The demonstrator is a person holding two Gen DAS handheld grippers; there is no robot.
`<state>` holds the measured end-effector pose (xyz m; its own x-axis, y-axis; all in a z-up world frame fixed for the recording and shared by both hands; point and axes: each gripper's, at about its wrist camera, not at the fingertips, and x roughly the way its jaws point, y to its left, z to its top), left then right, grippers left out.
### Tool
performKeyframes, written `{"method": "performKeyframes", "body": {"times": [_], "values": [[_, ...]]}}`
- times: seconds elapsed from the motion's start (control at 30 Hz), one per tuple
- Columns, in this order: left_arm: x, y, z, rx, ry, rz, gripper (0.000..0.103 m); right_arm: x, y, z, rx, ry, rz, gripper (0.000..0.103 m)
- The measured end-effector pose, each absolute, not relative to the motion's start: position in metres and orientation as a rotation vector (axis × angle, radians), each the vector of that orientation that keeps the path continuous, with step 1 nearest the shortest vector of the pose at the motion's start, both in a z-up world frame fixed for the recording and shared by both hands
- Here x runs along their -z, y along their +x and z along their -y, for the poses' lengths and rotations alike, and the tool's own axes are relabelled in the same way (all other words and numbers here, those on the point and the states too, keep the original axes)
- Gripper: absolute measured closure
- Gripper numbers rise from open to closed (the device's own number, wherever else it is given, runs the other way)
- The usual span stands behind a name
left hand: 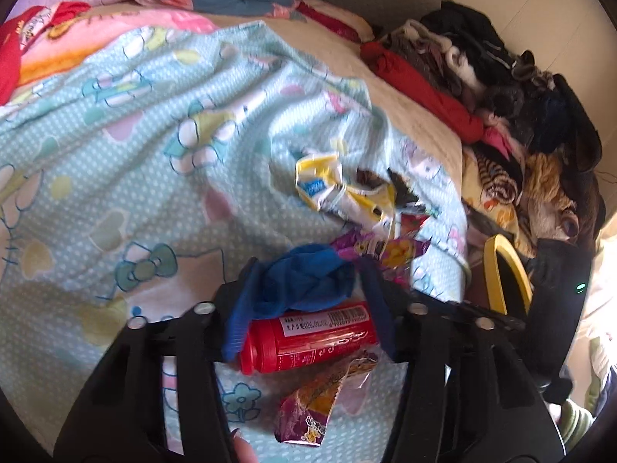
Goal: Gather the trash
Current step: 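Grasp the blue glove with the left tool while the right tool grasps a red snack wrapper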
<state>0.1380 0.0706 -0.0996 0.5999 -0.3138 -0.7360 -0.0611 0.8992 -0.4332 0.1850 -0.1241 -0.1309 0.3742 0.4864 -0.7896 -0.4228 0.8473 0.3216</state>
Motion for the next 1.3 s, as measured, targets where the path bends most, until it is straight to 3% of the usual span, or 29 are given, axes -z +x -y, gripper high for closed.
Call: {"method": "performKeyframes", "body": {"times": [0.07, 0.17, 0.6, 1.3], "values": [[0.101, 0.139, -0.068, 0.149, -0.433, -0.927, 0.082, 0.127, 0.182, 0.131, -0.595, 0.095, -1.033, 0.090], [0.095, 0.139, -0.072, 0.143, -0.447, -0.914, 0.093, 0.115, 0.173, 0.137, -0.624, 0.094, -1.029, 0.091], [0.037, 0.129, -0.067, 0.115, -0.475, -0.788, 0.095, 0.054, 0.146, 0.143, -0.758, -0.021, -0.919, 0.091], [-0.016, 0.135, -0.015, 0.130, -0.428, -0.700, 0.095, 0.023, 0.145, 0.187, -0.760, 0.003, -0.813, 0.091]]}}
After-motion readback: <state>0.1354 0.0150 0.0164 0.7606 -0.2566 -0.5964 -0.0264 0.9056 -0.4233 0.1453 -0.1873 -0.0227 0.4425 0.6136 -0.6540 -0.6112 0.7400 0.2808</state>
